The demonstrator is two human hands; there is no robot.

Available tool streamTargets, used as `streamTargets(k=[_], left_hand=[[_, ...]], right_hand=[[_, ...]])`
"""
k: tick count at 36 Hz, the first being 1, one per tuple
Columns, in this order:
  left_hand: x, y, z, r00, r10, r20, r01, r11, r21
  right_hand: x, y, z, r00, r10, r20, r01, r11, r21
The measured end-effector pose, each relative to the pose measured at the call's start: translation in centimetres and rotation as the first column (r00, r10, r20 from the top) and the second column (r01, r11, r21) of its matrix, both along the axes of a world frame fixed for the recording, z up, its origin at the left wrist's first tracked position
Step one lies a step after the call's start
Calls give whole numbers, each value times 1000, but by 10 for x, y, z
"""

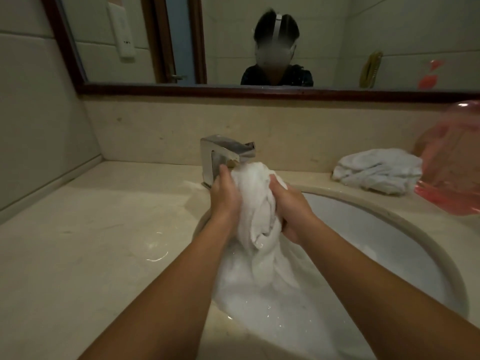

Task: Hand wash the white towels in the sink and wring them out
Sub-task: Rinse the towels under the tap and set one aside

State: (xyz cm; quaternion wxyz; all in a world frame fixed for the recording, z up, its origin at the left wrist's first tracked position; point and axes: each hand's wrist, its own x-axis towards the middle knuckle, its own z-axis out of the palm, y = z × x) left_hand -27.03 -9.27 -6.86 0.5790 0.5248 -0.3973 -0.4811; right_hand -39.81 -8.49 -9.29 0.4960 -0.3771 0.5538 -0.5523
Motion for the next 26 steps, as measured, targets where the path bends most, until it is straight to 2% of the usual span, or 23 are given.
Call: streamTargets(k=[3, 5, 8, 10, 14, 18, 20, 22, 24, 26], left_hand=[[1, -2, -3, 997, 3, 81, 3, 997, -77], [3, -2, -2, 995, -50, 89, 52, 998, -24], [7, -29, -29, 978, -152, -144, 160, 986, 50], [6, -56, -55, 976, -123, -180, 144, 984, 106], [3, -21, -23, 999, -42, 8, 41, 993, 113], [5, -13, -17, 999, -14, 44, 7, 990, 142], [6, -6, -10, 996, 5, 89, -12, 997, 82], [6, -9, -11, 990, 13, 138, -16, 1000, 20], [1, -10, -11, 989, -14, 149, 16, 1000, -13], [-2, -8, -7, 994, -41, 103, 42, 999, -2]], right_hand=[[3, -5, 7, 994, -11, 104, 13, 1000, -17], [4, -9, 13, 979, 18, 205, -12, 999, -33], [5, -10, 22, 962, 62, 264, -41, 996, -83], [5, -12, 20, 986, 57, 159, -43, 995, -86], [2, -7, 11, 989, 24, -144, -35, 997, -74], [-10, -1, 7, 993, 1, -121, -7, 999, -48], [-14, 0, 5, 995, -11, -103, 12, 1000, 6], [-12, 2, 3, 999, 47, -5, -46, 995, 92], [-5, 2, -2, 991, 130, 31, -132, 989, 71], [5, -1, -7, 989, 148, -9, -148, 989, 11]])
